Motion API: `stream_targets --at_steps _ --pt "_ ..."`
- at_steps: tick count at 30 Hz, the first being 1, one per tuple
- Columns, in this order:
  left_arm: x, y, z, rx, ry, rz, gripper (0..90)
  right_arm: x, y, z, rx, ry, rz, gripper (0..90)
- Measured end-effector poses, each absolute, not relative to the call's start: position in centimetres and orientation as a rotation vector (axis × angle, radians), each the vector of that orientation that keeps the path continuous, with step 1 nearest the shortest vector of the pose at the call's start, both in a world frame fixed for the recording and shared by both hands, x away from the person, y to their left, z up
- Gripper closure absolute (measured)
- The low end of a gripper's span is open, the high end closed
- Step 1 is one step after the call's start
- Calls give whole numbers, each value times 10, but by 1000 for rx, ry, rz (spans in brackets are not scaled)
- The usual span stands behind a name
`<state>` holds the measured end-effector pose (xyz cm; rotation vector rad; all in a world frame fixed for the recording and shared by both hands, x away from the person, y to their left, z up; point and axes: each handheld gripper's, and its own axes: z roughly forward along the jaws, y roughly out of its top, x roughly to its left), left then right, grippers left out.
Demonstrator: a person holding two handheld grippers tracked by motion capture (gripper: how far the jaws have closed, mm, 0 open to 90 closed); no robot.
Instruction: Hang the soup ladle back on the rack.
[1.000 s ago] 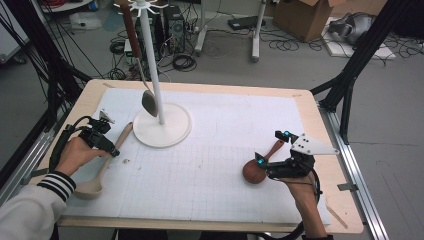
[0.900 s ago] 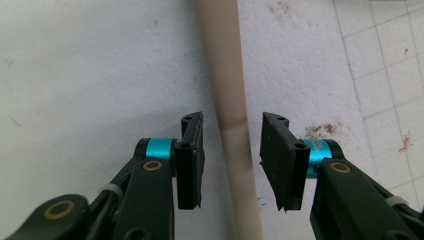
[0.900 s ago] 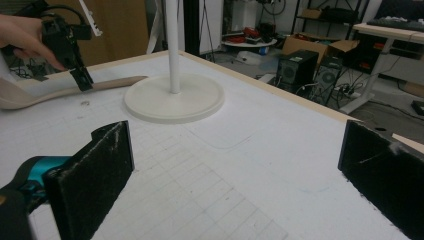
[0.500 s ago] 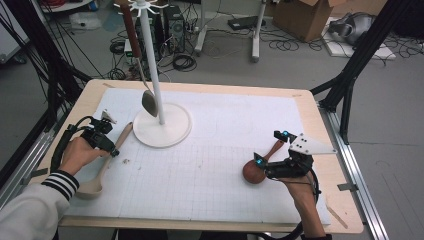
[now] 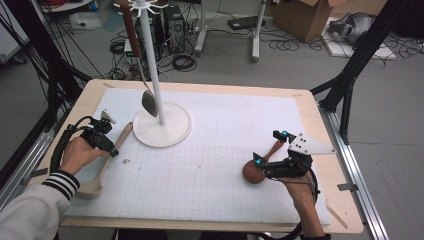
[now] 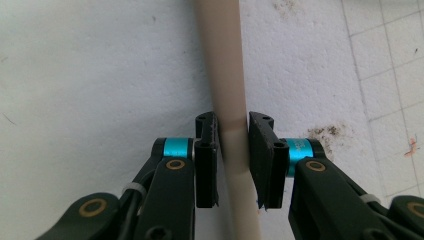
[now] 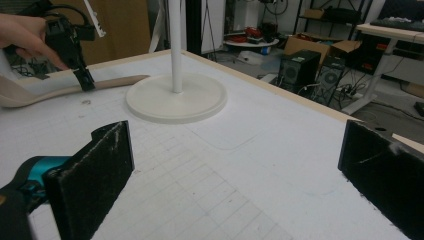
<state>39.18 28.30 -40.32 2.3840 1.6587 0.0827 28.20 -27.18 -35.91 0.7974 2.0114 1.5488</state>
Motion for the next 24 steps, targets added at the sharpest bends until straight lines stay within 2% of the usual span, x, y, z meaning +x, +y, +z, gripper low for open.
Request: stream_targets --at_steps 10,13,24 --pt "392 285 -403 2370 1675 80 752 283 -272 -359 796 2009 1550 6" --pt "391 289 -402 2372 1674 131 762 283 -272 -359 795 2009 1548 6" --pt "387 297 -396 2322 1655 114 770 283 -270 -359 793 2013 1551 5"
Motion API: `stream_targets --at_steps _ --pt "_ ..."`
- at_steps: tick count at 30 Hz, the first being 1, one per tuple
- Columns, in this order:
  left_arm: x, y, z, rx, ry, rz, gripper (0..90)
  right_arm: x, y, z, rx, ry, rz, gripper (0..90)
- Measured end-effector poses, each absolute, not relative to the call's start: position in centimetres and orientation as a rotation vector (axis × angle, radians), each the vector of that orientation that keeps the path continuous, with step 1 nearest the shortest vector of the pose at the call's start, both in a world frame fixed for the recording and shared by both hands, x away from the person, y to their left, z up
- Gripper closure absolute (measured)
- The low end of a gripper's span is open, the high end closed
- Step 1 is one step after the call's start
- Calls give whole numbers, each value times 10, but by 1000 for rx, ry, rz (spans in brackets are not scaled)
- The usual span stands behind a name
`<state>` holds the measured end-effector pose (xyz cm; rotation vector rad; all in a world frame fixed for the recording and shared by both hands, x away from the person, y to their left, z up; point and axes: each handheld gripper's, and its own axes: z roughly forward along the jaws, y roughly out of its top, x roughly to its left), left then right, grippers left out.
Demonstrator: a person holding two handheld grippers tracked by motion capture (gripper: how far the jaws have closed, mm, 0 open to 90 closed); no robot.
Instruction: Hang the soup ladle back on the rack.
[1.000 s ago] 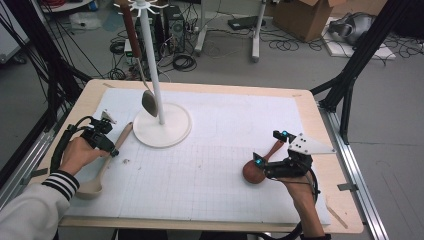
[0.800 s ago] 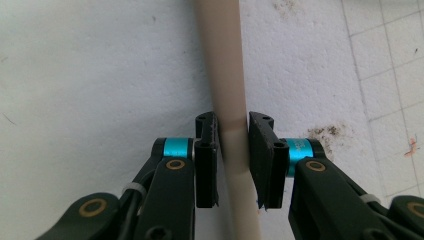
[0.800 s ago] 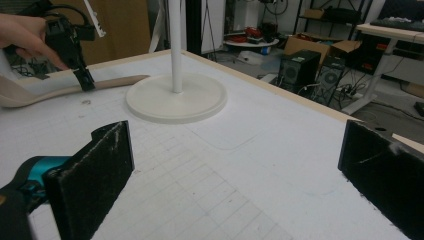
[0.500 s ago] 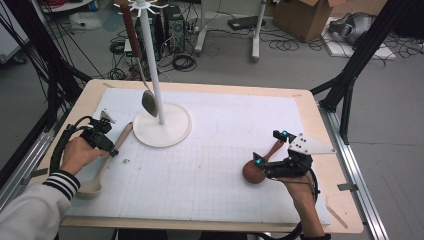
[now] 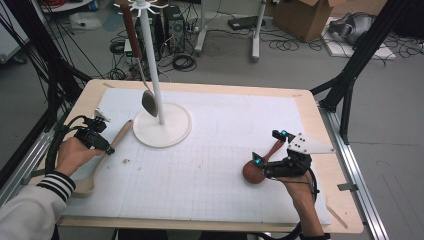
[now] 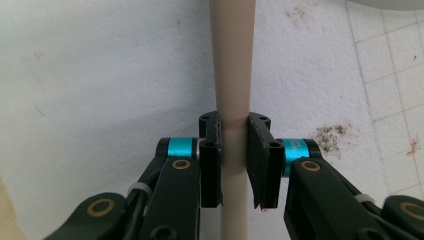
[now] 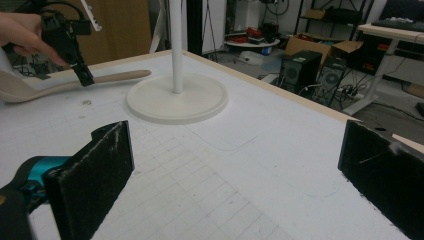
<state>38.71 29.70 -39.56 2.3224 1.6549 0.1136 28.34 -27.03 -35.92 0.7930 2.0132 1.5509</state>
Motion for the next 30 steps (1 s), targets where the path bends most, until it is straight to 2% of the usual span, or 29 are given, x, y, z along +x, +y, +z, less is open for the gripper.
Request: stream_targets --at_steps 8,16,30 --pt "381 303 -381 2286 1584 142 771 284 -270 -359 794 2009 1559 6" --pt "369 317 -356 2174 1487 189 772 283 -270 -357 785 2011 1554 5" --pt "338 314 -333 2108 1242 302 772 283 -264 -352 770 2012 1560 5"
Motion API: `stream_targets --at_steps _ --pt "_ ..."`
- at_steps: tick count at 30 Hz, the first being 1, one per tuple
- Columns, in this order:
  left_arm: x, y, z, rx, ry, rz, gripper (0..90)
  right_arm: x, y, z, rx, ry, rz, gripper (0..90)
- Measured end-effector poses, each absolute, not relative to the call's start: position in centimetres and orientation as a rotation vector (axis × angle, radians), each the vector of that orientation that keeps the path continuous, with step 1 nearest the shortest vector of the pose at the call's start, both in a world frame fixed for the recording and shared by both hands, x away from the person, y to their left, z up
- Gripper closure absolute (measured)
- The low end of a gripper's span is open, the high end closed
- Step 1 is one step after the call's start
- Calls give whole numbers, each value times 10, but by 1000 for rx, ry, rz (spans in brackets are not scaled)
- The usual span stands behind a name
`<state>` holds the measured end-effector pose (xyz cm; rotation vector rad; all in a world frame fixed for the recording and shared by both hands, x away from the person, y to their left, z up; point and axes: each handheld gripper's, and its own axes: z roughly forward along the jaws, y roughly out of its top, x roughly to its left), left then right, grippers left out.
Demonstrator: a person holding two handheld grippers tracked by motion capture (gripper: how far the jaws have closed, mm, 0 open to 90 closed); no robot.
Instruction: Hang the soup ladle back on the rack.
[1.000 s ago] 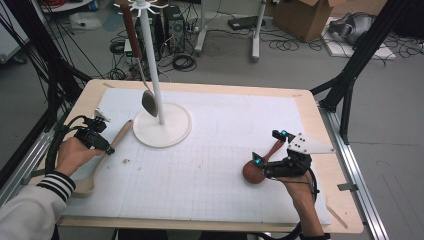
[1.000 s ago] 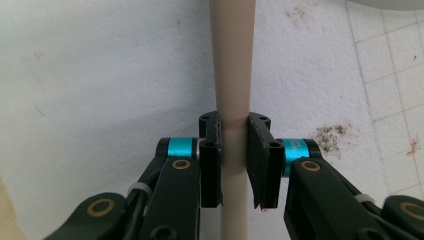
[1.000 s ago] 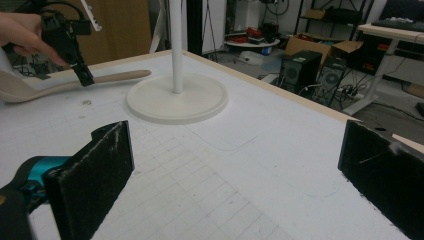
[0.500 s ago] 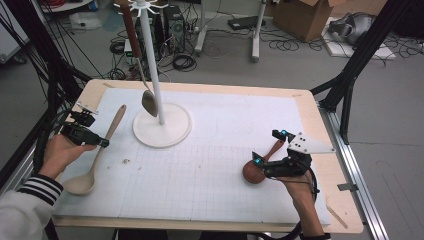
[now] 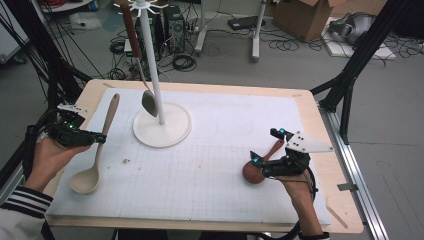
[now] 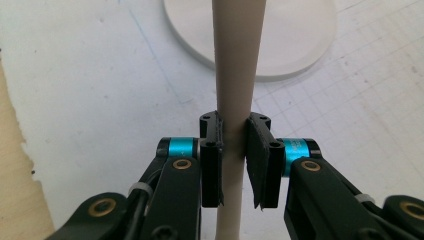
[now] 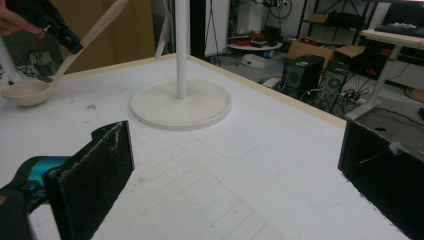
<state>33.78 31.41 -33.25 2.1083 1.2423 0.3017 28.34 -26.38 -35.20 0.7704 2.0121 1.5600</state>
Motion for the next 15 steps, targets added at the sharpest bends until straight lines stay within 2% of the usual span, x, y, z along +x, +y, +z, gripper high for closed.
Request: stream_targets --at_steps 15 --pt "315 299 -317 2004 983 372 773 281 -255 -342 729 2010 1580 6"
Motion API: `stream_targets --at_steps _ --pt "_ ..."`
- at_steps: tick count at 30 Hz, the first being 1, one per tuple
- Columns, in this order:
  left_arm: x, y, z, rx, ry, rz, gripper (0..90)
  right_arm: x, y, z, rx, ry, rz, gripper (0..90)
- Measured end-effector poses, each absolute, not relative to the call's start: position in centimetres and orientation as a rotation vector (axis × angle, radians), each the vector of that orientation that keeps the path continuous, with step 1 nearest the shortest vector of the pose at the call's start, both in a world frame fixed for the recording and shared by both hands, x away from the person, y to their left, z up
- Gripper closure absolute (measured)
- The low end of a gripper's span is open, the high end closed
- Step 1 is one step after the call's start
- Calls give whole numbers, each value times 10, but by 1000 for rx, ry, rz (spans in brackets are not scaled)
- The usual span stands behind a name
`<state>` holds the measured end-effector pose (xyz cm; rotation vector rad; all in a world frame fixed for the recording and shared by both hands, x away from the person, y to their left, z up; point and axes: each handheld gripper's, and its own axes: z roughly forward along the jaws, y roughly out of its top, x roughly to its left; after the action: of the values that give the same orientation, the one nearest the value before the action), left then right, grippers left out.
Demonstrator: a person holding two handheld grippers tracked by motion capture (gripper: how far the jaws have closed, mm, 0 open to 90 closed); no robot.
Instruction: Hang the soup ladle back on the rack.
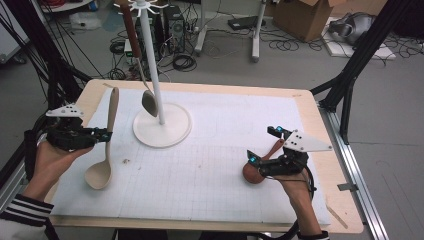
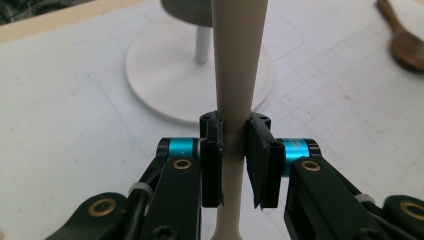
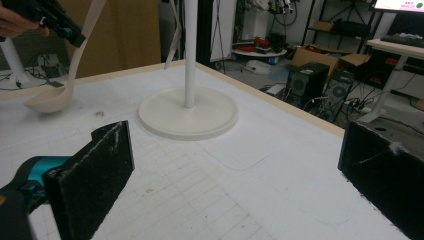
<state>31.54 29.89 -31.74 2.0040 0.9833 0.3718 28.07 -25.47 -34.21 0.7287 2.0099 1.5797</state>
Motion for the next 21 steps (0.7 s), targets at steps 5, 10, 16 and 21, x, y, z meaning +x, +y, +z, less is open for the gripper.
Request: stream_targets --at_steps 5,10,16,21 --pt "310 292 -314 1951 914 371 772 280 -251 -339 710 2004 1593 6" --pt "306 281 -309 1904 841 353 772 281 -247 -333 694 1991 1631 6" --pt "301 258 -304 1863 758 353 772 282 -237 -320 658 1975 1665 6" --pt "300 240 -303 1848 709 359 772 281 -226 -308 602 1966 1697 32"
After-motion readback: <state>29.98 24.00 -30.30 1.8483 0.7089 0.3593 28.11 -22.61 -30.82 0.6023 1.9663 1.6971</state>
